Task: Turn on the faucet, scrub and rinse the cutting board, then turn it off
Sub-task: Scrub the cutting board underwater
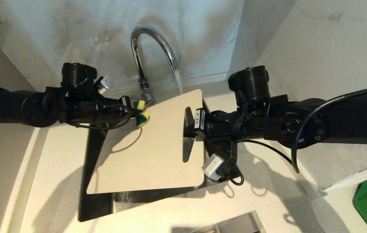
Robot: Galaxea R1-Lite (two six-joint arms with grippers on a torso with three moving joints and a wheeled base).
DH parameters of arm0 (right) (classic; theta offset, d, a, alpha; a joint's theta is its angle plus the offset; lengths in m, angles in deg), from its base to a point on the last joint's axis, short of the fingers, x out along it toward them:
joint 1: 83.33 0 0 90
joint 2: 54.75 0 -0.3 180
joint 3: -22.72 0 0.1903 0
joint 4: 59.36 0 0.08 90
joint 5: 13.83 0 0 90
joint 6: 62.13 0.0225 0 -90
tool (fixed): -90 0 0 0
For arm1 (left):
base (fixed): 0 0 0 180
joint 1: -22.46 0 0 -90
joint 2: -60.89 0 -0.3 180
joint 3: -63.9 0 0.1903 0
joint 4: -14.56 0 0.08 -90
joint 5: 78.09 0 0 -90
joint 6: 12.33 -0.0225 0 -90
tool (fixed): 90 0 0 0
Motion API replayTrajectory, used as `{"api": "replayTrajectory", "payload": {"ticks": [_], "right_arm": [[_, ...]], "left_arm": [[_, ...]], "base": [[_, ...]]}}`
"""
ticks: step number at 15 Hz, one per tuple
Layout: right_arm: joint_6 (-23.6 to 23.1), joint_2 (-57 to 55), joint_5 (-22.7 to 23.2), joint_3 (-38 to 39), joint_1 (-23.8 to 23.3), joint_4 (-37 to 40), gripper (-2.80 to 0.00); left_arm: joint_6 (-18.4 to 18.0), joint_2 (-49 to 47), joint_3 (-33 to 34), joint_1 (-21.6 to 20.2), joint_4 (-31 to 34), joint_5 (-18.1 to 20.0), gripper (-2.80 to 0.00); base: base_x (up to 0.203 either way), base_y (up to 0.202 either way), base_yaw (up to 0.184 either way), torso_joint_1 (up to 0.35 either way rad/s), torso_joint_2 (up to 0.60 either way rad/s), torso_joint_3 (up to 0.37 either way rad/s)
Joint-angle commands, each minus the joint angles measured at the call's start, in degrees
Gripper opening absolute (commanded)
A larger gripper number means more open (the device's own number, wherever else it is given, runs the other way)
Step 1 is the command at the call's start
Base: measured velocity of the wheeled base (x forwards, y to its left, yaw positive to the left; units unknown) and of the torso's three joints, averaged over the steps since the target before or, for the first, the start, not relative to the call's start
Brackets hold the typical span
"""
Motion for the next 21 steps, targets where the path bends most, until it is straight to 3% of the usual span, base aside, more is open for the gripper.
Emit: {"api": "replayTrajectory", "payload": {"ticks": [1,4,8,13,17,19,21], "right_arm": [[-0.1,0.0,-0.1,0.0,-0.1,0.0,-2.80],[0.1,0.1,-0.1,-0.1,-0.1,-0.1,-2.80],[0.2,0.3,-0.1,-0.1,-0.1,-0.1,-2.80],[0.8,0.3,-0.1,-0.1,-0.1,-0.1,-2.80],[0.8,0.9,-0.1,0.0,-0.1,-0.1,-2.80],[0.8,1.0,-0.1,0.0,-0.1,-0.1,-2.80],[0.8,1.0,-0.1,0.0,-0.1,-0.1,-2.80]], "left_arm": [[0.1,0.2,4.9,-3.4,-3.1,0.9,-2.80],[-0.2,0.3,10.5,-7.5,-7.0,3.1,-2.80],[-4.8,0.2,18.1,-14.7,-11.1,6.4,-2.80],[-6.1,0.1,20.2,-21.3,-12.1,10.5,-2.80],[-5.2,3.3,19.7,-20.7,-12.1,10.8,-2.80],[-2.8,6.8,19.1,-17.6,-12.0,10.6,-2.80],[-0.1,11.0,18.8,-11.9,-11.9,9.9,-2.80]], "base": [[0.000,0.000,0.000,0.000,0.00,0.000],[0.000,0.000,0.000,0.000,0.00,0.000],[0.000,0.000,0.000,0.000,0.00,0.000],[0.000,0.000,0.000,0.000,0.00,0.000],[0.000,0.000,0.000,0.000,0.00,0.000],[0.000,0.000,0.000,0.000,0.00,0.000],[0.000,0.000,0.000,0.000,0.00,0.000]]}}
